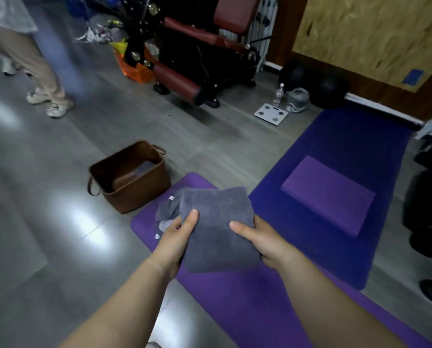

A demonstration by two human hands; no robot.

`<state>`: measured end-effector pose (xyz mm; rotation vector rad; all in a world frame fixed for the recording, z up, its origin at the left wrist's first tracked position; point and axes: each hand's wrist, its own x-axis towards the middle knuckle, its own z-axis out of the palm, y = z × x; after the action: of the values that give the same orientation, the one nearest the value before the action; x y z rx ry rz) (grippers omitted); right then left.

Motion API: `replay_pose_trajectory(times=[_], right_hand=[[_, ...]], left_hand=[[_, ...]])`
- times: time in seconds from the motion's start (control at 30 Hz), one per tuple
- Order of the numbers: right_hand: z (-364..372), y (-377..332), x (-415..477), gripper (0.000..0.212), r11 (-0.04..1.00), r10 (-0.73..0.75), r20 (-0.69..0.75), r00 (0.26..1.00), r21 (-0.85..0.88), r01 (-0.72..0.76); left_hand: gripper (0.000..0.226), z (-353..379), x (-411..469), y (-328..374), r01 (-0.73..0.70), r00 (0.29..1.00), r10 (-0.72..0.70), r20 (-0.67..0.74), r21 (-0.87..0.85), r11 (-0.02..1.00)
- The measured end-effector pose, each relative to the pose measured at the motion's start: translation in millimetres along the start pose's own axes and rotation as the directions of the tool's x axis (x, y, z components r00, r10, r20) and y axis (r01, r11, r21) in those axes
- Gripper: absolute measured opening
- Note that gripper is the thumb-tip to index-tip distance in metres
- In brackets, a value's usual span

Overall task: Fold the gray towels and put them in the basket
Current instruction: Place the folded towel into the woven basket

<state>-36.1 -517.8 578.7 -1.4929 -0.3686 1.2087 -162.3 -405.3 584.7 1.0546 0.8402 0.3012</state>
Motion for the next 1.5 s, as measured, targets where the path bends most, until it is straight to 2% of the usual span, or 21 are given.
replay_pose_trajectory(times=[0.13,0.27,0.5,0.63,0.73,0.8,0.9,0.93,1.0,1.1,1.17,1.23,1.37,1.43,1.5], right_hand=[[99,-13,71,0.036,1.0,0.007,-0.031,1.0,-0.024,-0.008],[166,-21,133,0.02,0.999,0.005,-0.048,0.999,-0.042,-0.007],[212,-25,235,0.021,0.999,0.046,-0.105,0.993,-0.005,-0.047],[241,-29,324,0.021,0.996,0.089,-0.122,0.989,-0.005,-0.09],[268,-38,397,0.019,0.984,0.175,-0.072,0.982,-0.01,-0.177],[284,-51,443,0.024,0.98,0.196,-0.082,0.977,-0.011,-0.197],[298,-71,512,0.031,0.981,0.186,-0.168,0.968,-0.03,-0.194],[300,-76,532,0.038,0.98,0.174,-0.203,0.964,-0.061,-0.19],[302,-77,573,0.047,0.973,0.163,-0.275,0.947,-0.112,-0.2],[304,-57,632,0.049,0.951,0.17,-0.312,0.935,-0.196,-0.239],[306,-31,673,0.048,0.941,0.184,-0.311,0.933,-0.218,-0.258],[307,0,724,0.05,0.94,0.221,-0.299,0.928,-0.188,-0.285],[317,81,825,0.061,0.918,0.267,-0.294,0.918,-0.212,-0.335],[325,126,863,0.062,0.912,0.306,-0.308,0.901,-0.179,-0.37],[335,169,892,0.06,0.911,0.365,-0.327,0.872,-0.067,-0.406]], left_hand=[[0.024,-106,30,36,-0.001,1.0,0.0,-0.031,-0.03,1.0],[0.027,-185,70,65,0.017,0.999,-0.018,-0.046,-0.016,1.0],[0.028,-254,160,91,0.099,0.994,-0.099,-0.038,0.016,0.995],[0.026,-304,227,109,0.178,0.984,-0.177,-0.035,0.027,0.984],[0.047,-350,278,131,0.233,0.971,-0.23,-0.064,0.045,0.971],[0.063,-383,314,151,0.218,0.973,-0.203,-0.105,0.16,0.963],[0.016,-438,375,171,0.218,0.959,-0.151,-0.239,0.285,0.933],[0.02,-455,393,175,0.219,0.95,-0.12,-0.29,0.339,0.915],[0.023,-488,432,177,0.233,0.943,-0.069,-0.327,0.495,0.837],[0.018,-536,490,154,0.288,0.944,-0.089,-0.318,0.66,0.694],[0.024,-565,531,130,0.27,0.958,-0.07,-0.277,0.797,0.54],[0.031,-587,580,105,0.2,0.976,0.009,-0.218,0.908,0.368],[0.043,-626,665,58,0.056,0.978,0.185,-0.097,0.976,0.212],[0.05,-646,703,30,0.055,0.976,0.205,-0.073,0.994,0.09],[0.053,-663,733,5,0.075,0.976,0.204,-0.077,0.997,0.02]])
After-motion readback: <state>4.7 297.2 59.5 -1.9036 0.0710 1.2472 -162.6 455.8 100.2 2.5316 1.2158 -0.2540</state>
